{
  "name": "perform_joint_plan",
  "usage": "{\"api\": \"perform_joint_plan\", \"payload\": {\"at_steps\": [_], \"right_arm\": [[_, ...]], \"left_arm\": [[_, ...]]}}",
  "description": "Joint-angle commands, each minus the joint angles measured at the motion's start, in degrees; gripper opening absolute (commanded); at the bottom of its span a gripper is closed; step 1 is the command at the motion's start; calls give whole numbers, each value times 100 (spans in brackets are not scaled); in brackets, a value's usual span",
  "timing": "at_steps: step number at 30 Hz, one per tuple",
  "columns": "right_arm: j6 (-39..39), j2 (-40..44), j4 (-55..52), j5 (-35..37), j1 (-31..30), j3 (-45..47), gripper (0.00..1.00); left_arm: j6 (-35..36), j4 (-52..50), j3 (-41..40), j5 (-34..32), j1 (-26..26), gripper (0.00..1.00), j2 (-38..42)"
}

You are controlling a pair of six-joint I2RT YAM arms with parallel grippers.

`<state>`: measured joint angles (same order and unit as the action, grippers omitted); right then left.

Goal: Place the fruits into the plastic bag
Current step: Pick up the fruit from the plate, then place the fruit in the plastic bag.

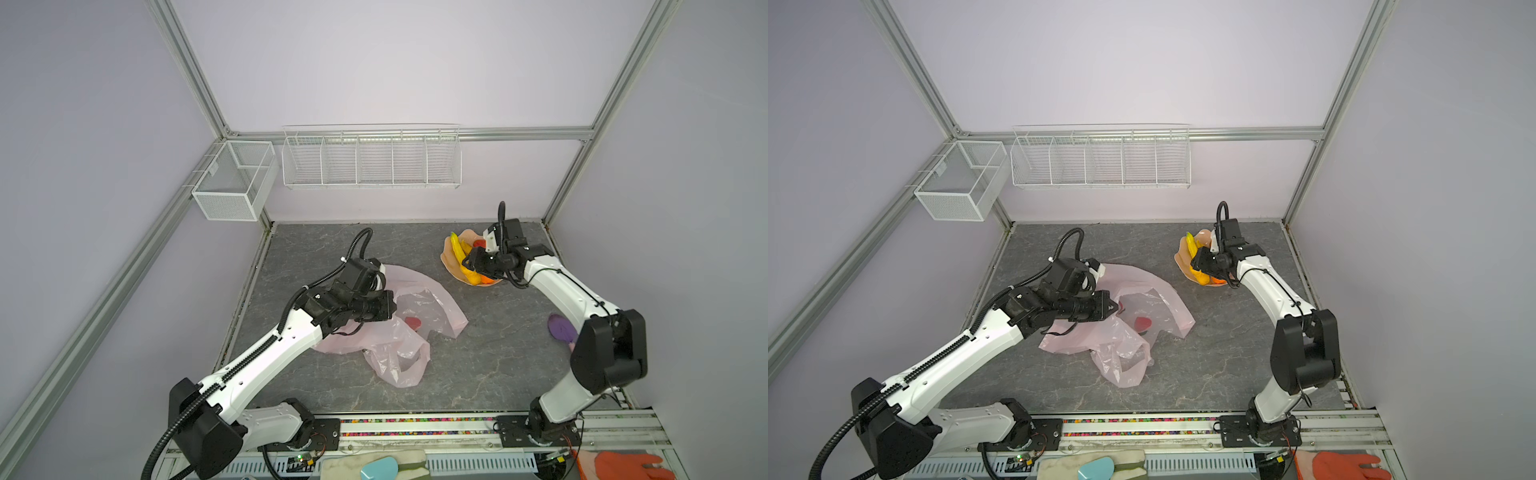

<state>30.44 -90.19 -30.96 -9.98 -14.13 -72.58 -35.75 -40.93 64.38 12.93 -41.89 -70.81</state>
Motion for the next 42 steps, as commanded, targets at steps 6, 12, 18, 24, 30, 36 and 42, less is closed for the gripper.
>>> {"api": "perform_joint_plan", "payload": {"at_steps": [6,12,18,24,30,36,42], "right_arm": [[521,2069,262,-119,-304,1846,37],[815,3632,-100,-8,-594,2880,37],[1074,4759,-340,-70,-794,3644,36],[1079,5235,-221,-320,-956,3958,35],[1157,4888,401,-595,-1364,3979,32],[1278,4070,963,-140,-2212,3809,31],[1282,3101,1468,204,-2919,3479,31]], "left_arm": [[72,41,206,61,32,0,-167],[85,36,293,93,32,0,-258],[65,64,319,144,32,0,-316],[43,41,323,176,32,0,-345],[50,30,338,219,32,0,-365],[33,32,358,259,32,0,-369],[41,6,356,300,32,0,-362]]}}
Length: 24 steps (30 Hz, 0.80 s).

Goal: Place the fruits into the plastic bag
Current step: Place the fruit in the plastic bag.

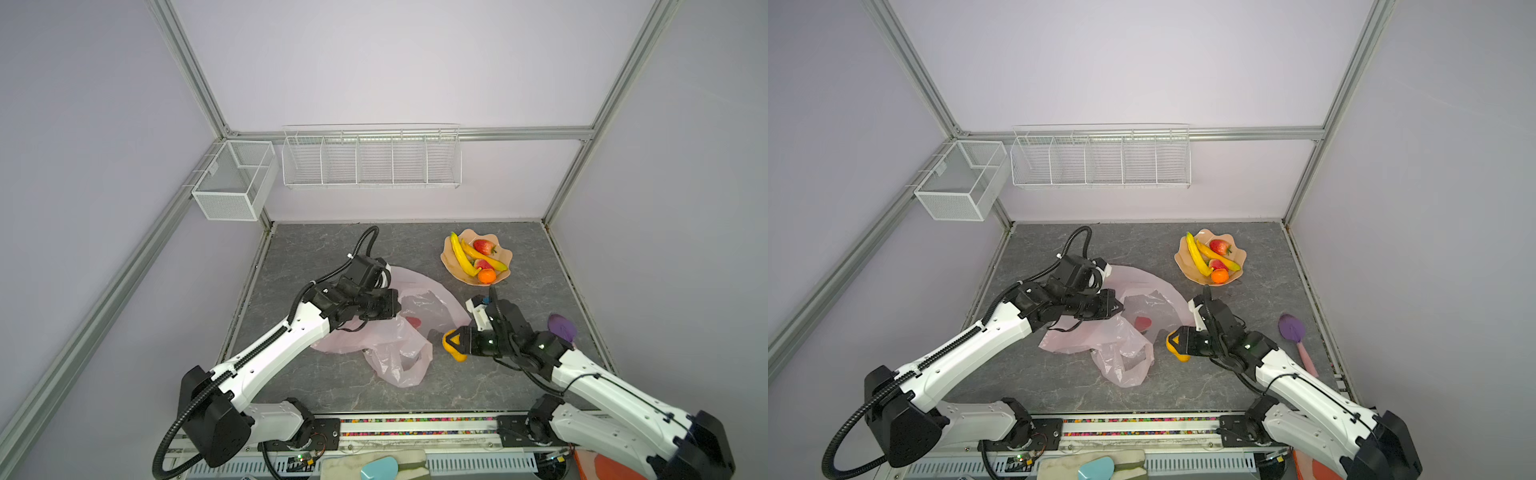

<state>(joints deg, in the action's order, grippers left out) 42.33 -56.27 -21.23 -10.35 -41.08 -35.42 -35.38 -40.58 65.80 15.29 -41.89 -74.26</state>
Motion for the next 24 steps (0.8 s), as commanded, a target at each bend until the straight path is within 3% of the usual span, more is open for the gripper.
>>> {"api": "perform_joint_plan", "payload": {"at_steps": [1,6,16,24], "right_arm": [[93,-457,550,260,-330,-299,31],[48,-1273,725,370,-733,-622,29],[182,-2195,1366,-51,-749,-966,28],[757,-2830,2147,-395,-708,-1088,28]], "left_arm": [[-2,-22,214,66,32,0,-18],[32,-25,266,135,32,0,-53],[14,-12,293,177,32,0,-22],[-44,89,284,277,32,0,-5]]}}
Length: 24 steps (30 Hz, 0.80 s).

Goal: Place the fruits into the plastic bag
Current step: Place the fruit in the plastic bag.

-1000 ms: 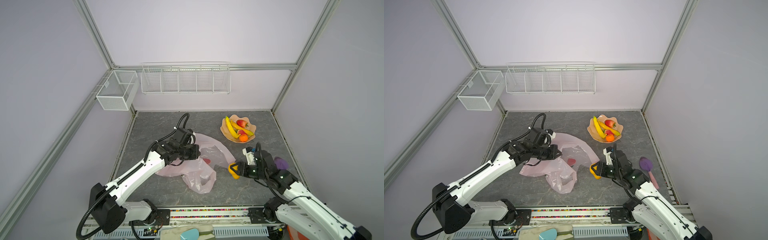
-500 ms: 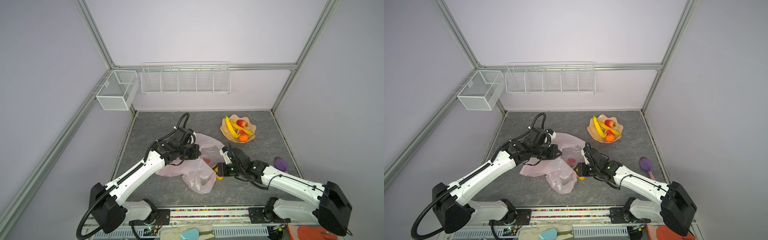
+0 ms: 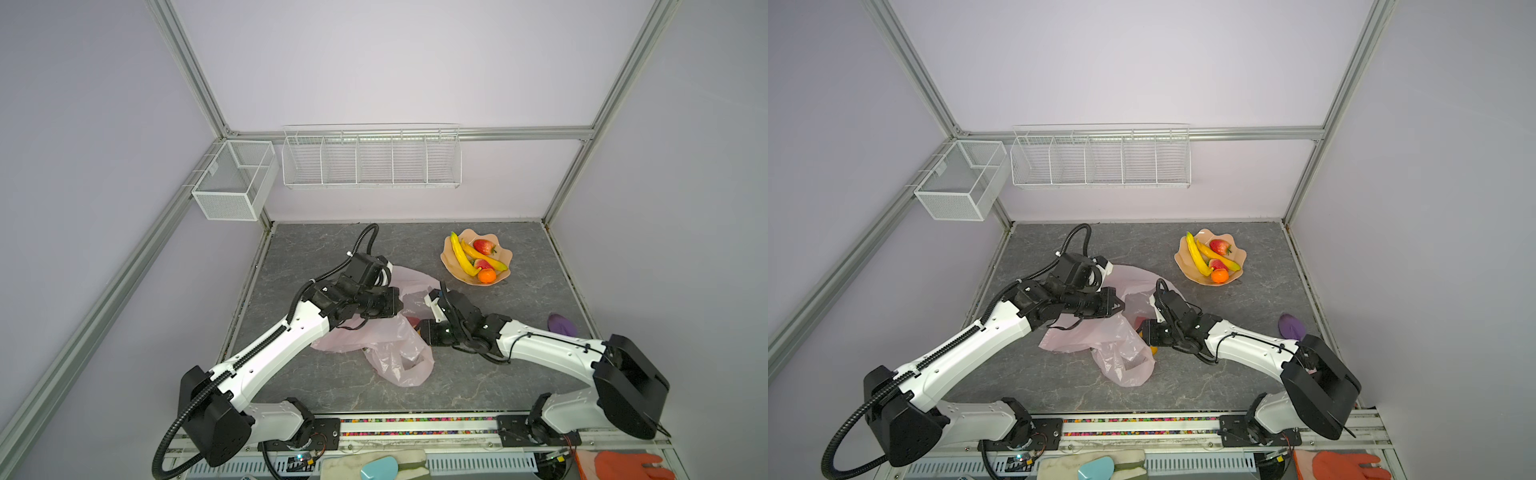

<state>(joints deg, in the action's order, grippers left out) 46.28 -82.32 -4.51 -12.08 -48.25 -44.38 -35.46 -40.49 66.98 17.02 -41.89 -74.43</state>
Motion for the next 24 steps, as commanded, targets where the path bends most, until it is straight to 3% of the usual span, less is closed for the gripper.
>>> {"api": "perform_joint_plan", "payload": {"at_steps": [1,17,24], "right_arm": [[430,-341,535,-249,17,-262,28],[2442,-2368,2378,-626,30,-1357,32],[3116,-2910,2598,-669,-82,-1809,42]], "left_arm": [[-36,85,159,128,32,0,8],[-286,550,-44,356,-23,0,32],[-286,610,-164,346,-21,0,54]]}}
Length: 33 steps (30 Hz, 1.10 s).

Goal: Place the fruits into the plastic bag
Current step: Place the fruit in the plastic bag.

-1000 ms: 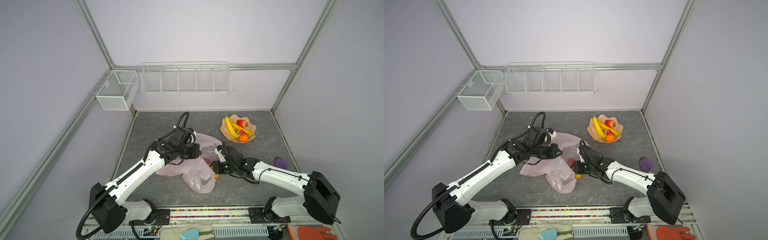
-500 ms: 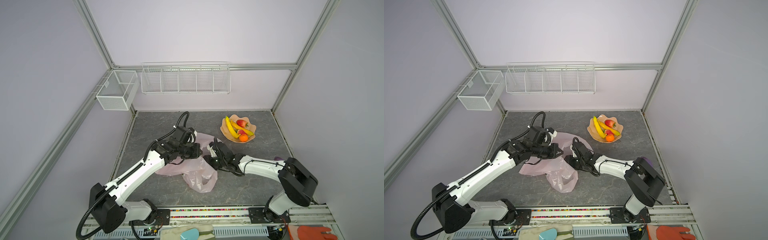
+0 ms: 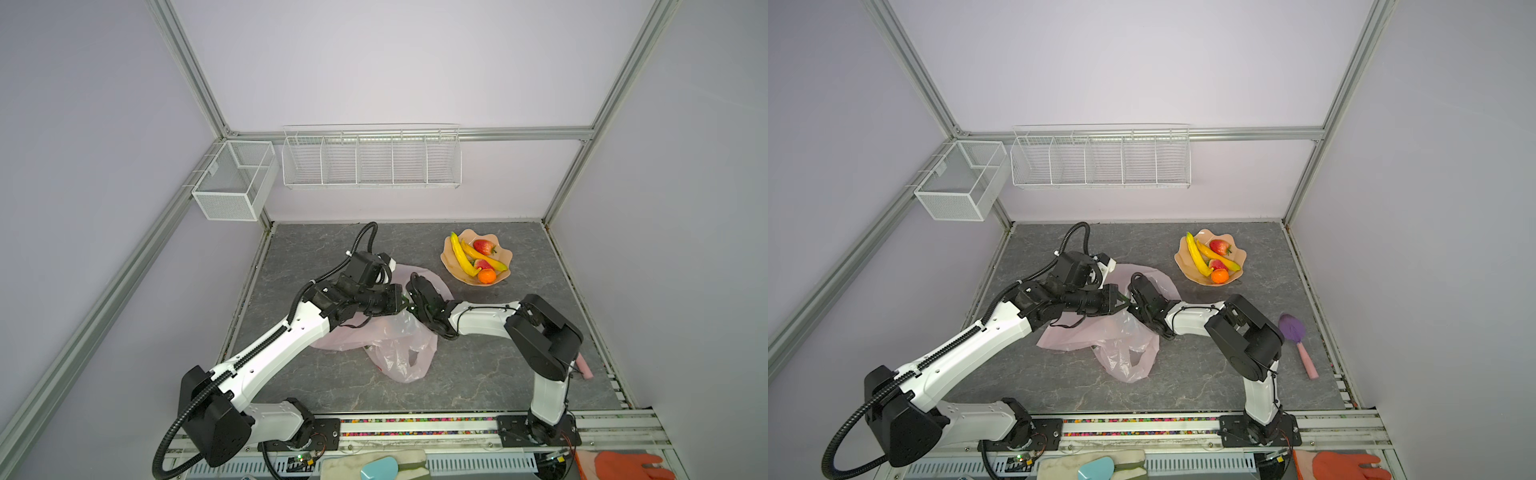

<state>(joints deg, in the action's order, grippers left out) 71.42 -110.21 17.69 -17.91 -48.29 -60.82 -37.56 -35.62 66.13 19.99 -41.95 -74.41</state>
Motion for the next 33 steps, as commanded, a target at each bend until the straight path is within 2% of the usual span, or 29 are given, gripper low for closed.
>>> {"api": "perform_joint_plan", "payload": {"at_steps": [1,2,3,7,9,11,15,17,21,33], "right_arm": [[670,-166,401,-115,-95,-206,43],[727,-208,382,-159,-101,-248,47],[761,-233,327,-186,-109,-272,56],[833,-176,270,-283,-109,-139,84],[818,-79,266,-341,-107,-9,92],[749,59,159,-379,-93,96,96],[391,410,-408,-450,-52,185,100],[134,583,-851,-429,-38,184,96],[-227,879,-1486,-323,-14,258,94],[-887,1747,-2515,-11,-23,624,92]], "left_arm": [[-69,125,-87,49,-15,0,53],[-60,117,-97,39,-12,0,43],[-41,97,-91,20,-14,0,47],[2,-13,-75,-89,-15,0,88],[35,-96,-70,-187,-15,0,116],[46,-183,-65,-271,3,0,143],[34,-310,-109,-452,67,0,238],[30,-349,-131,-534,97,0,289],[21,-316,-179,-584,109,0,345],[21,-291,-138,-606,126,0,258]]}}
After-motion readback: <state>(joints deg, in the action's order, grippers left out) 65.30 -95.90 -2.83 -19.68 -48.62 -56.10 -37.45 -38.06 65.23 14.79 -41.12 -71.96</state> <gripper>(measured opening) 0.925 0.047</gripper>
